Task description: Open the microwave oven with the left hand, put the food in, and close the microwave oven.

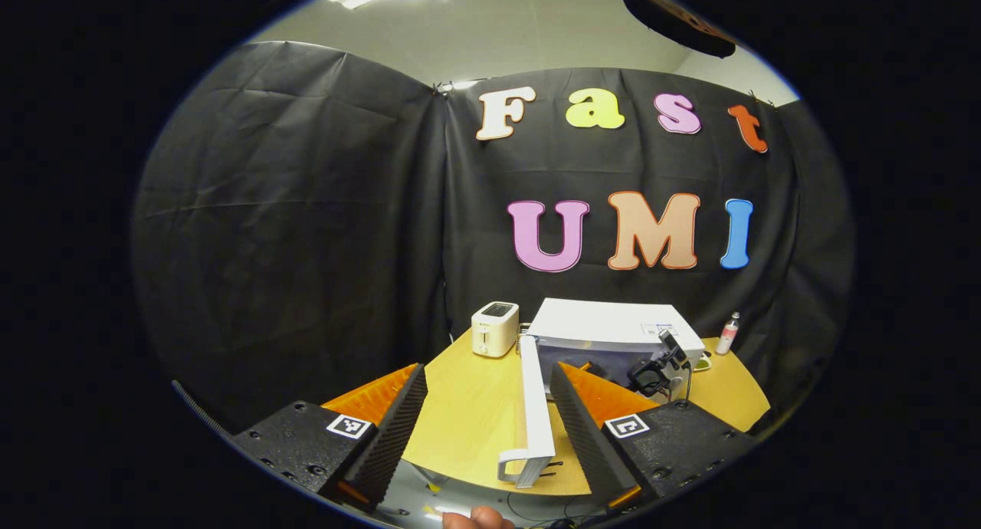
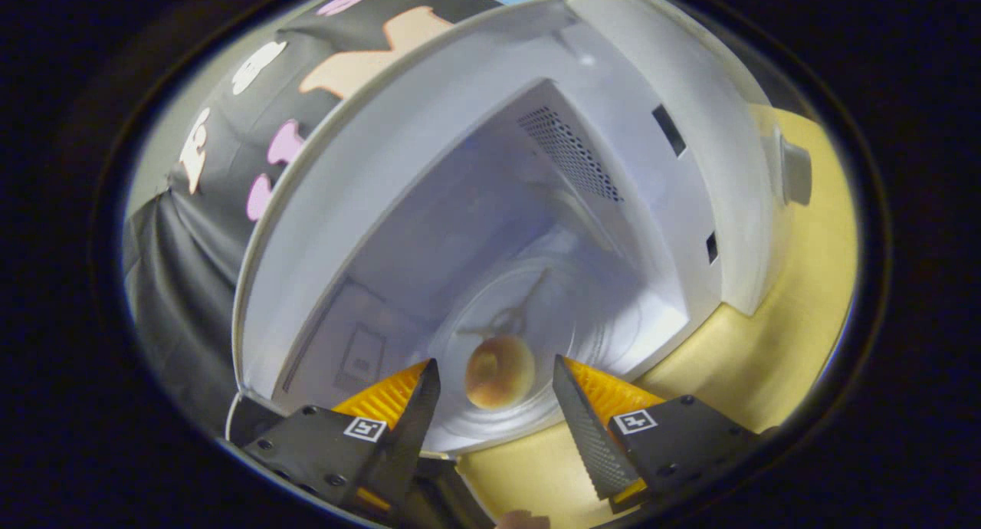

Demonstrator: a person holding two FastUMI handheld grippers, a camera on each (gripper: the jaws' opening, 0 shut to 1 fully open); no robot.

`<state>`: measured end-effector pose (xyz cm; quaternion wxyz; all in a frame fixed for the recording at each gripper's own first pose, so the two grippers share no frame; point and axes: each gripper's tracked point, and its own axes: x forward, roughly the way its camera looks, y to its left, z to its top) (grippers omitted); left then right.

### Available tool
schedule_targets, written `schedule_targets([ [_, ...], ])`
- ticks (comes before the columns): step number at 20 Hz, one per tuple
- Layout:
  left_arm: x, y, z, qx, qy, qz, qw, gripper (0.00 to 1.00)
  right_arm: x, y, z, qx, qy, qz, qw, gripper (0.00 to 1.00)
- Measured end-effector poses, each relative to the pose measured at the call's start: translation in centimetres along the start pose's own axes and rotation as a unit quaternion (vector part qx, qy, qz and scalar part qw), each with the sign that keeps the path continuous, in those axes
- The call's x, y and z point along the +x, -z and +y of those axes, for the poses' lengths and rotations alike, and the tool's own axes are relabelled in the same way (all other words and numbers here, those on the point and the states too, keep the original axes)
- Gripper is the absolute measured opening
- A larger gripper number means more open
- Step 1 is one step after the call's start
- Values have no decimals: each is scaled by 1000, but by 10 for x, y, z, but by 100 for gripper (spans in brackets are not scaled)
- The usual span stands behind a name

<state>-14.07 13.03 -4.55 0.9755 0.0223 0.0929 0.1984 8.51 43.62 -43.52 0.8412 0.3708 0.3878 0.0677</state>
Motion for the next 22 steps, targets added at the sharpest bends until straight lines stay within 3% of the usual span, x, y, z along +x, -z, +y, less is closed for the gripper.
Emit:
schedule_targets([
  [3,2,-2,-1,-4,6,-6,1000,92,-28,-2,4,-77,-38,-1,996,83],
  [6,3,-2,3,-4,9,-13,1000,92,-63,-17,13,-151,-77,-19,985,82],
  [7,5,-2,5,-5,9,-15,1000,92,-75,-24,15,-175,-89,-26,980,91],
  [8,6,-1,6,-5,9,-14,1000,95,-88,-30,18,-194,-100,-31,975,82],
  [12,10,-1,8,-13,19,-27,999,94,-141,-64,21,-246,-129,-46,960,82],
  [17,24,27,18,-33,28,-14,999,95,-204,-137,17,-290,-142,-101,941,82],
  [18,27,37,23,-34,26,-10,999,92,-219,-154,14,-294,-139,-113,939,91],
  [21,41,73,38,-29,19,17,999,95,-252,-199,12,-307,-132,-148,931,91],
  [22,46,88,42,-27,16,30,999,96,-261,-209,11,-311,-129,-155,929,82],
])
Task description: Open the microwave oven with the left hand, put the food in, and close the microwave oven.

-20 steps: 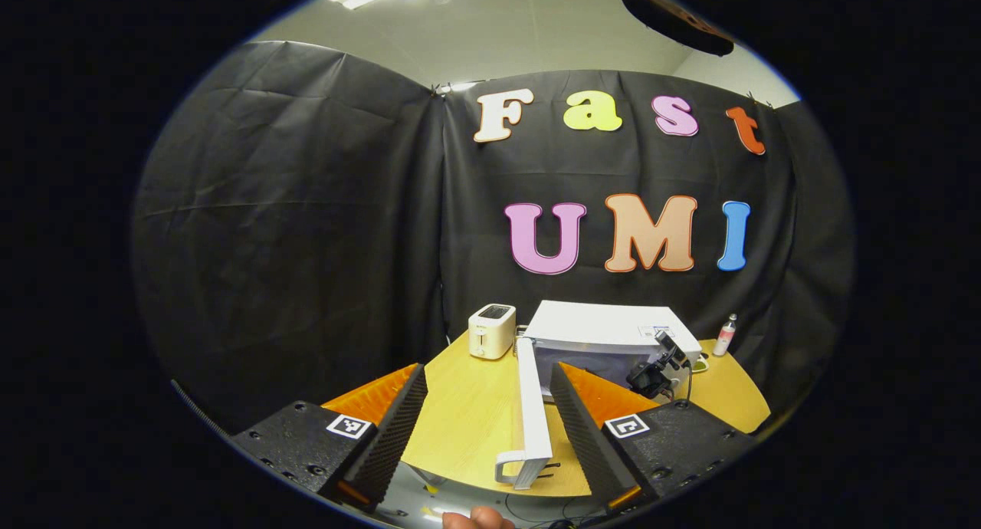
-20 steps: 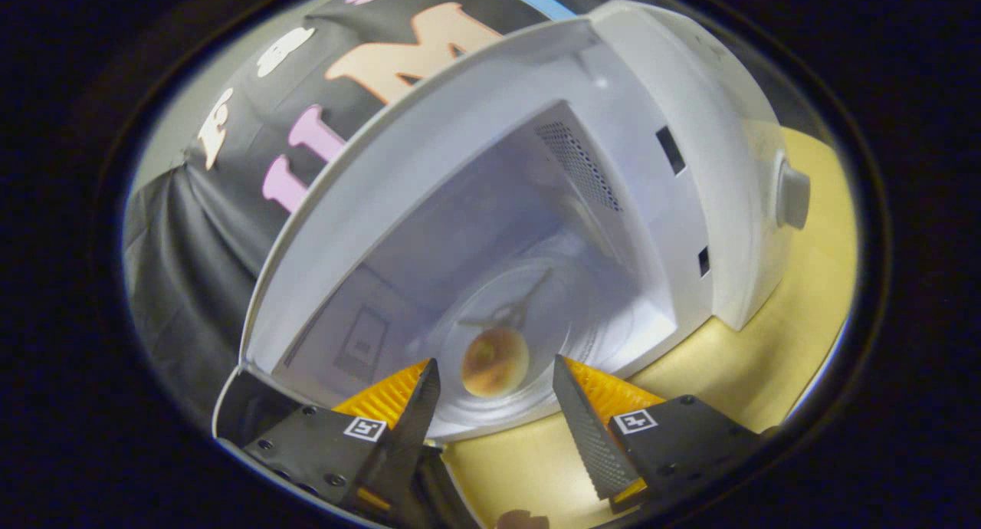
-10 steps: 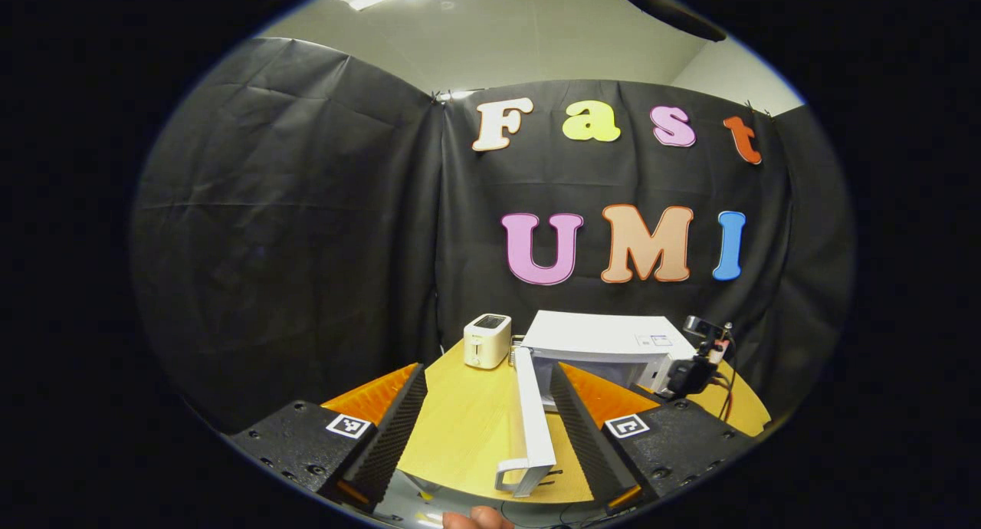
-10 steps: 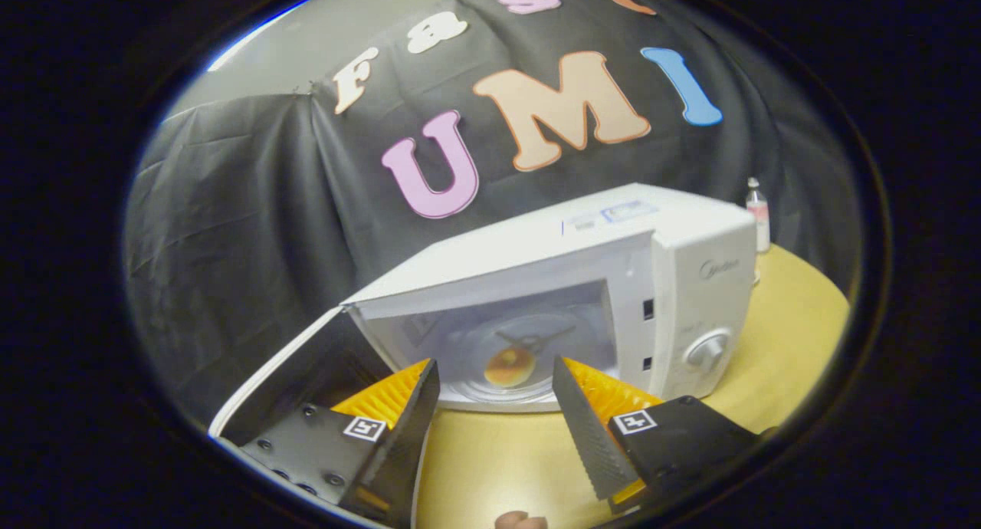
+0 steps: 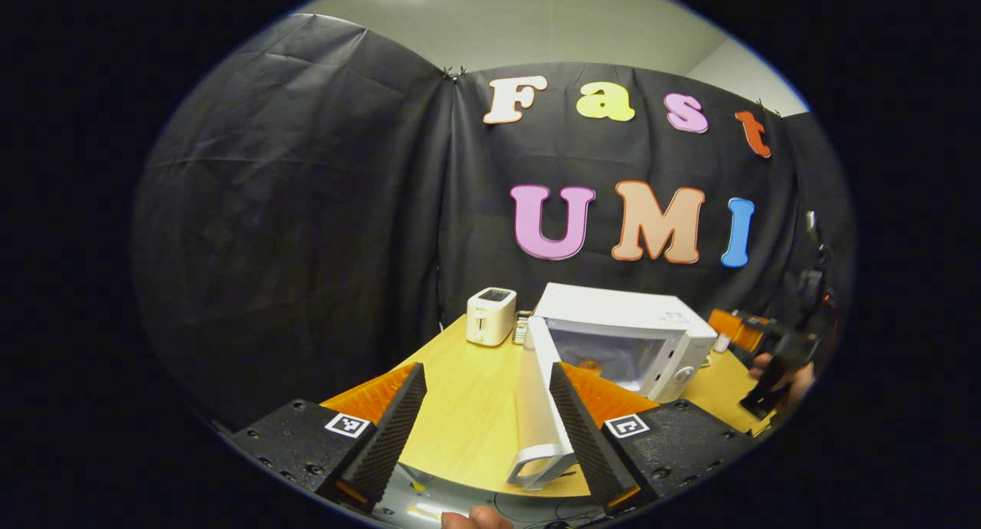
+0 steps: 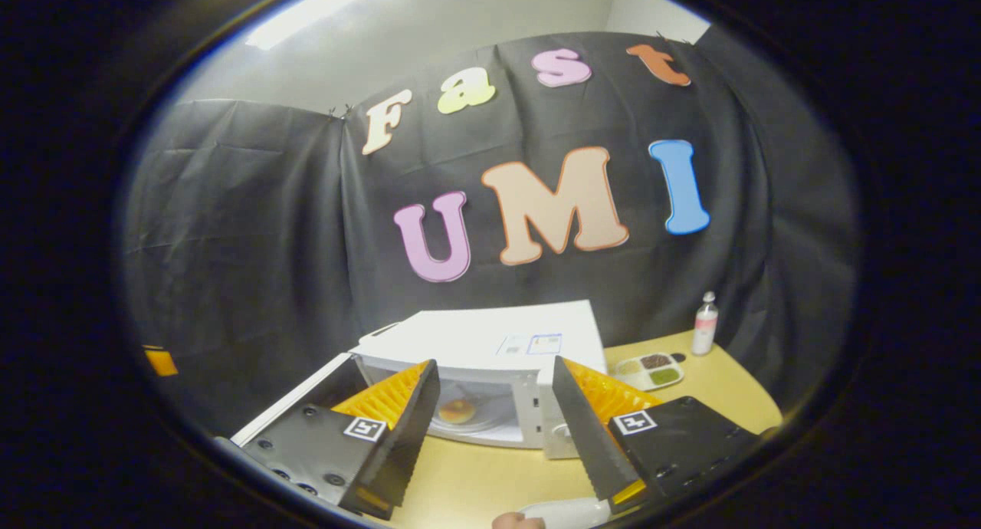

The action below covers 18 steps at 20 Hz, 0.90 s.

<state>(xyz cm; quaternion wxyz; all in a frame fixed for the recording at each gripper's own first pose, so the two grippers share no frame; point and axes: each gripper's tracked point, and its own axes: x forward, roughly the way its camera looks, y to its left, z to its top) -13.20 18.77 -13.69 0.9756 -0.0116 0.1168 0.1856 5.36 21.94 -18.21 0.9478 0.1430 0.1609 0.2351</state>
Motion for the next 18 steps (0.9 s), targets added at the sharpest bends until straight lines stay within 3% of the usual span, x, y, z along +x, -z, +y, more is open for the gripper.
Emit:
schedule_targets([
  [6,27,75,13,-21,1,67,998,99,-44,-35,-5,-8,2,-14,1000,82],
  [12,43,104,-11,-32,48,109,992,88,-60,-50,-43,-5,39,-18,999,83],
  [14,55,108,-10,-16,41,118,992,59,-66,-55,-56,-5,52,-23,998,83],
  [16,57,116,-22,-4,57,132,990,26,-70,-58,-67,-7,63,-28,998,83],
  [18,60,115,-31,14,60,132,989,20,-76,-58,-76,-4,72,-26,997,82],
])
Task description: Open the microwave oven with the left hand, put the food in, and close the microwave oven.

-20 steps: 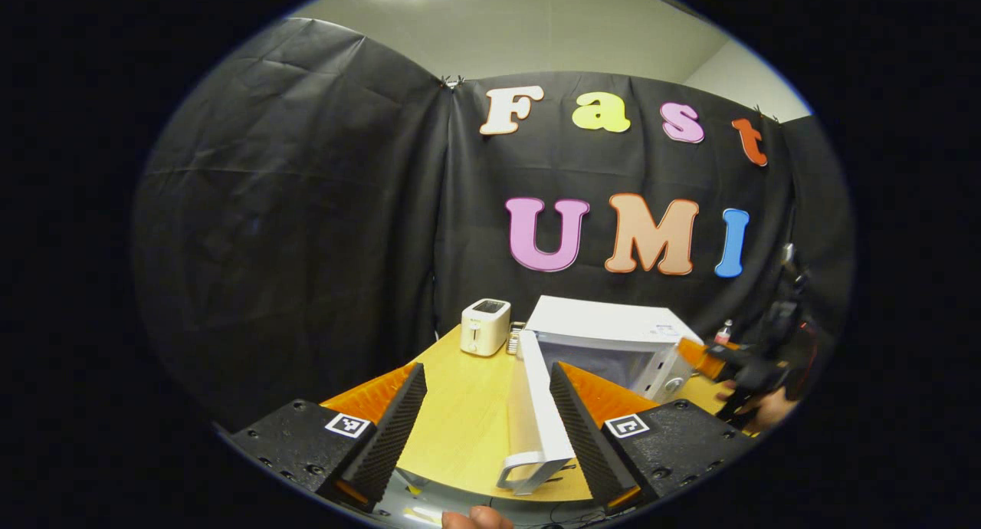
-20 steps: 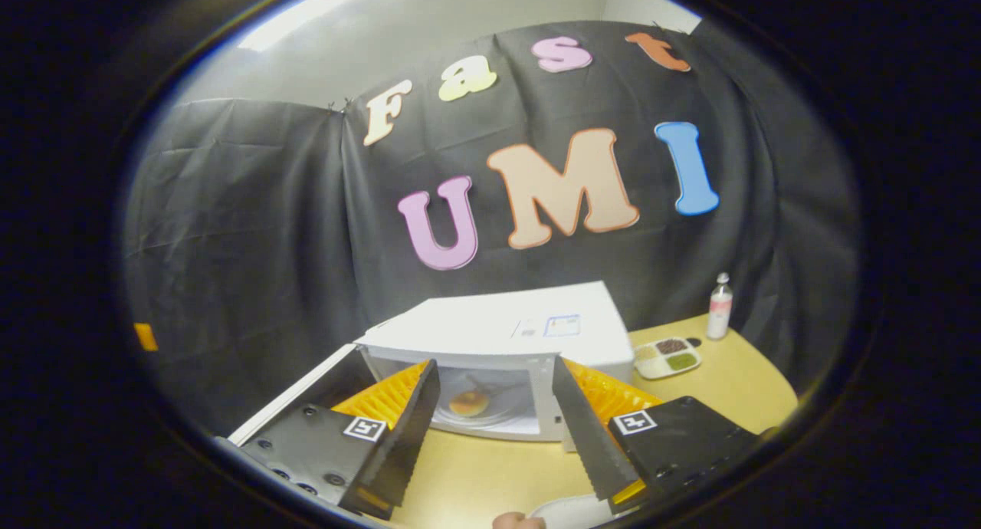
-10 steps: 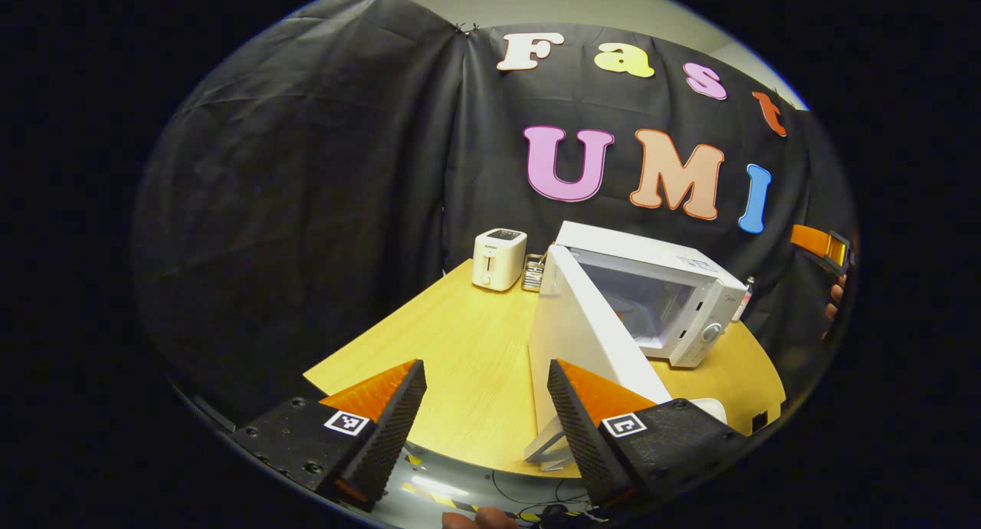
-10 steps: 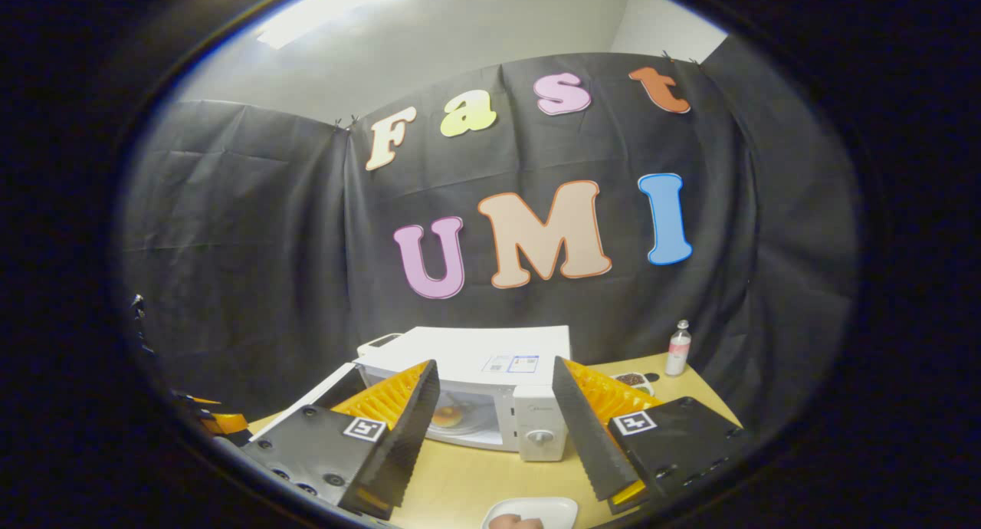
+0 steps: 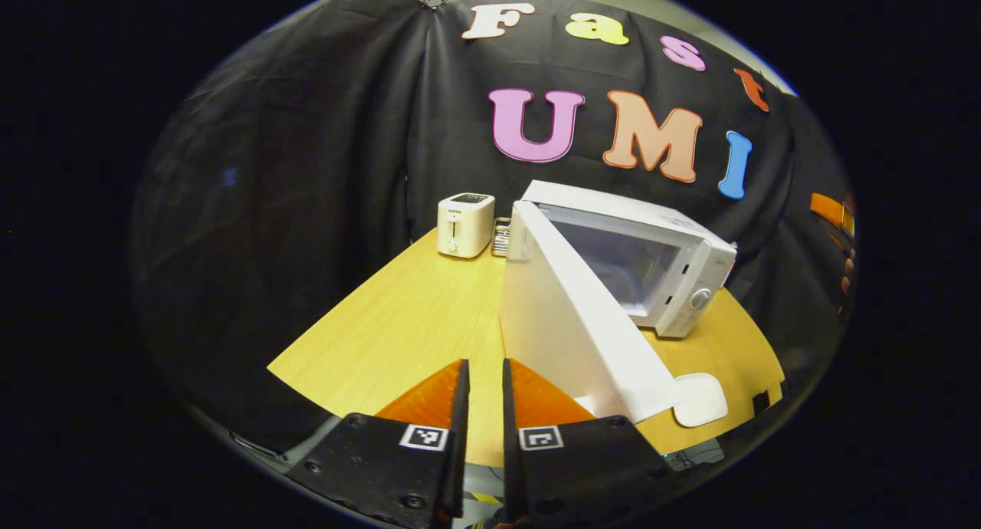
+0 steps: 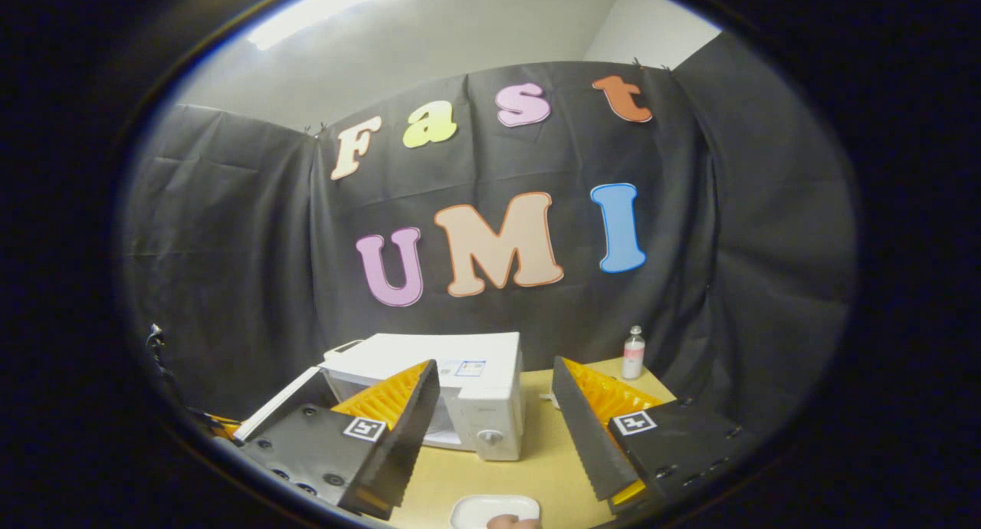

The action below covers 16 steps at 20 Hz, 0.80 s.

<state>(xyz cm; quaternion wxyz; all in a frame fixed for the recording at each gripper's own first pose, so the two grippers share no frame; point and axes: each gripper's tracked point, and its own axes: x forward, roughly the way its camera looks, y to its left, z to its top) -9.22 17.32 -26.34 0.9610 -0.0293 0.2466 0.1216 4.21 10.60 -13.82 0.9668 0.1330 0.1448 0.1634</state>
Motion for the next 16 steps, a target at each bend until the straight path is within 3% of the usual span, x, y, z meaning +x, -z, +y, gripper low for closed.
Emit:
schedule_targets([
  [5,12,11,-59,14,79,25,996,17,-8,-1,-28,22,28,-2,999,83],
  [7,18,17,-78,41,92,30,994,5,-12,-3,-40,25,39,-3,999,83],
  [16,55,10,-163,78,158,37,984,6,-40,-12,-100,23,99,-12,995,83],
])
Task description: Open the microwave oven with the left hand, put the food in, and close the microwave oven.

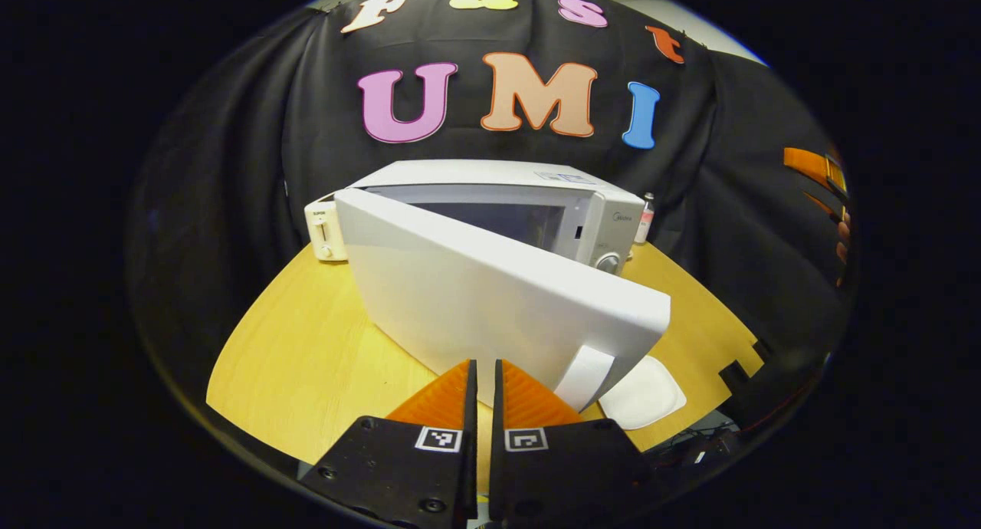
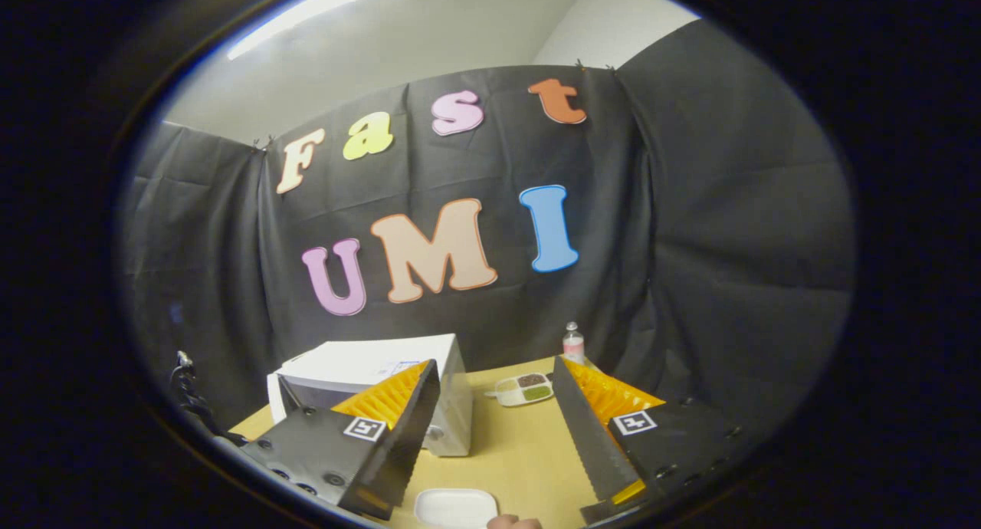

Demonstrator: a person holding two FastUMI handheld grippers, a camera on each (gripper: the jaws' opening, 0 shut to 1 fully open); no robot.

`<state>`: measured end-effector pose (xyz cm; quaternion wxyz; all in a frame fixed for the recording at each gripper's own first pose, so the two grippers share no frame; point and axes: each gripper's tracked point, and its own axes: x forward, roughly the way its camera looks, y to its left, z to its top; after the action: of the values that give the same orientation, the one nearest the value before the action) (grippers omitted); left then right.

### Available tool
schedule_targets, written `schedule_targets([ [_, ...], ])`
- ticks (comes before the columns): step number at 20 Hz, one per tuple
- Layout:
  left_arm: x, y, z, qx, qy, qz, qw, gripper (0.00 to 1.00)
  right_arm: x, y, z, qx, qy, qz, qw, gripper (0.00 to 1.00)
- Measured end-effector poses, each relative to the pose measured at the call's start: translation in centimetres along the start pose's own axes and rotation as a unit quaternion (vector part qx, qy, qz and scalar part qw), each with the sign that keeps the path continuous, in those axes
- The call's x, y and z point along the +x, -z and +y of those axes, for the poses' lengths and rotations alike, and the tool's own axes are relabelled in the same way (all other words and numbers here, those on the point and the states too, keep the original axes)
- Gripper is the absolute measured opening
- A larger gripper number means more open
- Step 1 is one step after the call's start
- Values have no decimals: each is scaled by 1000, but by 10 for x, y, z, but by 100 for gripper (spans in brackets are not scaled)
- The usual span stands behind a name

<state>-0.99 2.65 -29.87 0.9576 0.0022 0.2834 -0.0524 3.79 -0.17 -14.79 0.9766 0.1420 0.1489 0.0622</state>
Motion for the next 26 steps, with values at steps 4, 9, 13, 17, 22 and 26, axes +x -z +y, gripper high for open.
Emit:
schedule_targets([
  [4,22,-13,-15,13,21,-2,1000,6,-6,-6,-31,2,36,-5,999,82],
  [9,47,-27,-26,16,41,-2,999,6,-25,-12,-60,0,77,-12,997,83],
  [13,77,-39,-41,34,57,-8,998,6,-44,-18,-82,-8,108,-18,994,82],
  [17,107,-55,-45,50,63,-13,997,6,-61,-28,-107,-8,139,-29,990,82],
  [22,140,-57,-37,41,46,8,998,6,-80,-45,-135,-18,177,-50,983,82],
  [26,157,-69,-39,34,42,6,999,6,-90,-45,-150,-25,200,-53,978,83],
])
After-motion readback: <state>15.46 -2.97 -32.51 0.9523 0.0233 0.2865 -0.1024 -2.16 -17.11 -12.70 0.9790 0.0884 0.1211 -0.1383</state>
